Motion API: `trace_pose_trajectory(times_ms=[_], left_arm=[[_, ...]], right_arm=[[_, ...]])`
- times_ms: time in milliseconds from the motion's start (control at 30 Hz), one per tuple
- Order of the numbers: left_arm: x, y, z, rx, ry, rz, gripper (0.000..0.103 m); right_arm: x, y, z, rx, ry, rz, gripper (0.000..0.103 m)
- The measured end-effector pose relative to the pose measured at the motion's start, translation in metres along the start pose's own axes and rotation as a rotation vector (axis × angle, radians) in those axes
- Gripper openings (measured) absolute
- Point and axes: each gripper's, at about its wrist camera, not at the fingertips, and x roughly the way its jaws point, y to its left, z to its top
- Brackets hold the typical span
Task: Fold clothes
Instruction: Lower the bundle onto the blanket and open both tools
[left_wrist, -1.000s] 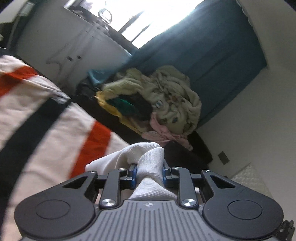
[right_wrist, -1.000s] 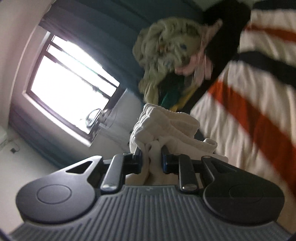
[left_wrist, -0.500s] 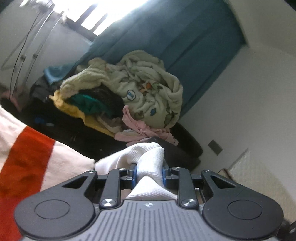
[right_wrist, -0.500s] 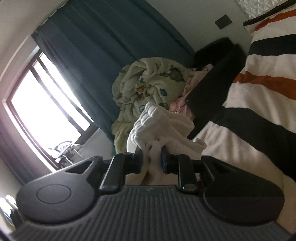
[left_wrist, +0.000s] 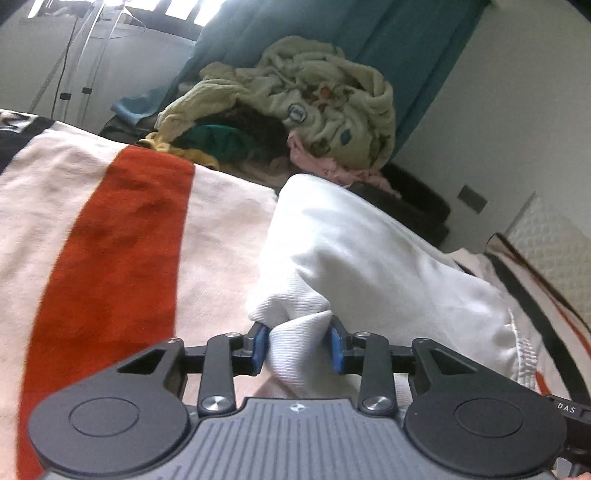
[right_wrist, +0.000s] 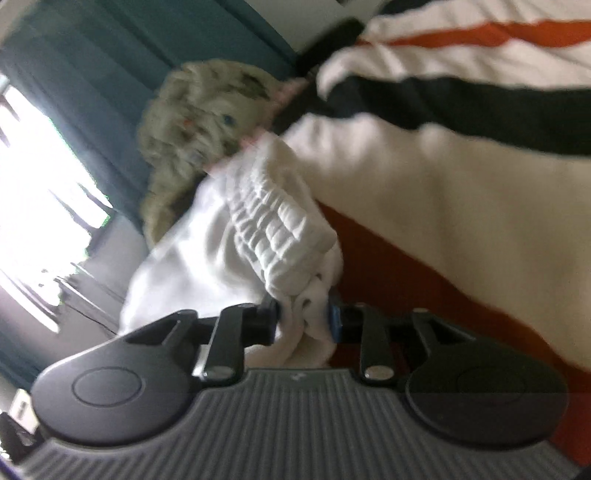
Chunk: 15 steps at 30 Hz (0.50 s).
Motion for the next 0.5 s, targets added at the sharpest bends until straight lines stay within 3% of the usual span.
trace_pose_trajectory(times_ms=[100,200,500], left_arm=[[-0.028,-0.017,0.005,0.085,-0.017,0.050,0.034],[-0.056,-0.031,0.017,0.094,-0.038,0.051,0.035],[-0.183,-0.115,0.050,0.257,-0.137,0.015,0.044]], right_arm=[[-0.016,0.010,0.003,-0.026,0.018,-0.035,0.031],[-0.041,0.029,0.010,-0.082,0.029,-0.080,0.031],[-0.144,0.099,0.038,-0.223,0.007,0.015,0.031]])
